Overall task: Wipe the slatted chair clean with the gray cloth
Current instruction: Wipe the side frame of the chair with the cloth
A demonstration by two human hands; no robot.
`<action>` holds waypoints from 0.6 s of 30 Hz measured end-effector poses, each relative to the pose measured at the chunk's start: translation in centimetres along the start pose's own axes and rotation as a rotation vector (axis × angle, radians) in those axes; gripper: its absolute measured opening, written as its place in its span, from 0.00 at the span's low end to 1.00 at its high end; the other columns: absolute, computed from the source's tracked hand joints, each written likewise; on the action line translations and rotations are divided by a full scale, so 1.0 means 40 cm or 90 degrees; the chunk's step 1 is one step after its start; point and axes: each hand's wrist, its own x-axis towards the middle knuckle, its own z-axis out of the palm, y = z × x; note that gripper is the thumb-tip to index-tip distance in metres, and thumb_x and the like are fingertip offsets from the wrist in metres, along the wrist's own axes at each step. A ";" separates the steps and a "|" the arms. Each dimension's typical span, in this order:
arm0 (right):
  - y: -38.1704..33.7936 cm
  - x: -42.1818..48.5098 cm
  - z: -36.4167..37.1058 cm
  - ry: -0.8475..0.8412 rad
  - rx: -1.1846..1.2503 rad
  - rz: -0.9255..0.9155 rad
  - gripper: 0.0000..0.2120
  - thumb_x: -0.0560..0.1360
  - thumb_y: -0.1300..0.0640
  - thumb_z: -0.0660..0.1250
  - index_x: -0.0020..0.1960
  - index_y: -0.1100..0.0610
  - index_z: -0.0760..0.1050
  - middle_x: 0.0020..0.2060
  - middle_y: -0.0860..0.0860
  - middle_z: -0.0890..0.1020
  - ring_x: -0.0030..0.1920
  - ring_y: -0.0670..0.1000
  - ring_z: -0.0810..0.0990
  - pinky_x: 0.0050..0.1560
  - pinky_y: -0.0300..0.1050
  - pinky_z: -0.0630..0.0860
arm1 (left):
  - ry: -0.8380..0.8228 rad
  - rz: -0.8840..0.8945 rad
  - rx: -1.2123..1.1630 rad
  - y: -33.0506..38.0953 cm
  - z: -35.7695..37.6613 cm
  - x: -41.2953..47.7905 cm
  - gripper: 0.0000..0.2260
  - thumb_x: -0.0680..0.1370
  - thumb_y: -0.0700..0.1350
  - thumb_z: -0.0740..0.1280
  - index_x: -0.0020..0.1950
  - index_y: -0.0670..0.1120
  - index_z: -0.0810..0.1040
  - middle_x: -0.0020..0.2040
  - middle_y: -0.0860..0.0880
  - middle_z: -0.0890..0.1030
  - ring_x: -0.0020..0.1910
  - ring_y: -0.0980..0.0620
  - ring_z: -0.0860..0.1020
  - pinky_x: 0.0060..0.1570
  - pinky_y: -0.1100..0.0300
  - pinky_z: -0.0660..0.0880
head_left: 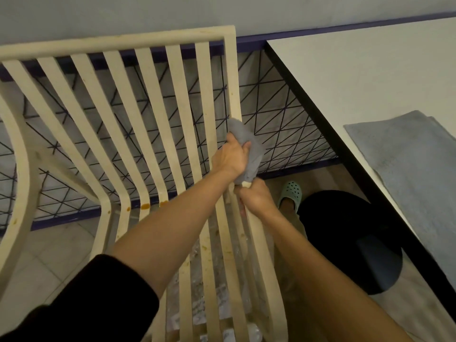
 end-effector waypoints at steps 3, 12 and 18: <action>-0.025 0.060 0.020 0.053 -0.051 -0.002 0.07 0.69 0.58 0.62 0.41 0.60 0.77 0.31 0.58 0.81 0.31 0.56 0.81 0.35 0.49 0.81 | 0.037 0.001 0.038 0.017 -0.028 0.052 0.24 0.83 0.57 0.52 0.69 0.40 0.61 0.56 0.39 0.79 0.51 0.39 0.78 0.38 0.54 0.66; -0.039 0.062 0.029 0.057 -0.033 0.002 0.06 0.69 0.54 0.61 0.39 0.56 0.73 0.35 0.58 0.81 0.31 0.60 0.82 0.32 0.52 0.80 | 0.106 0.013 0.030 -0.002 0.008 0.007 0.22 0.84 0.57 0.50 0.62 0.38 0.66 0.52 0.38 0.80 0.50 0.37 0.79 0.38 0.53 0.65; -0.052 0.040 0.025 0.046 -0.091 0.004 0.07 0.64 0.60 0.60 0.40 0.59 0.75 0.36 0.58 0.79 0.36 0.57 0.80 0.29 0.43 0.73 | 0.001 0.002 0.027 -0.030 0.008 -0.028 0.25 0.83 0.59 0.48 0.64 0.40 0.68 0.58 0.37 0.78 0.56 0.38 0.77 0.45 0.53 0.67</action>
